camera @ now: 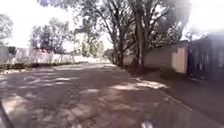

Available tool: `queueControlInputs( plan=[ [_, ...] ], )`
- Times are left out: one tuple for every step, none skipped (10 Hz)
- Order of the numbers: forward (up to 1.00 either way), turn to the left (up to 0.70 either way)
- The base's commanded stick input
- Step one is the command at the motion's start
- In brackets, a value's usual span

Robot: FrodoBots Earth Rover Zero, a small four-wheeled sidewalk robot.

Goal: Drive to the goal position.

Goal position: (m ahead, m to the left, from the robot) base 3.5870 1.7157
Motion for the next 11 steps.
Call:
queueControlInputs(
  plan=[
    [0.7, 0.0],
    [0.7, 0.0],
    [0.7, 0.0],
    [0.7, 0.0],
    [0.7, 0.0],
    [0.7, 0.0],
    [0.7, 0.0],
    [0.7, 0.0],
    [0.7, 0.0],
    [0.7, 0.0],
    [0.7, 0.0]
  ],
)
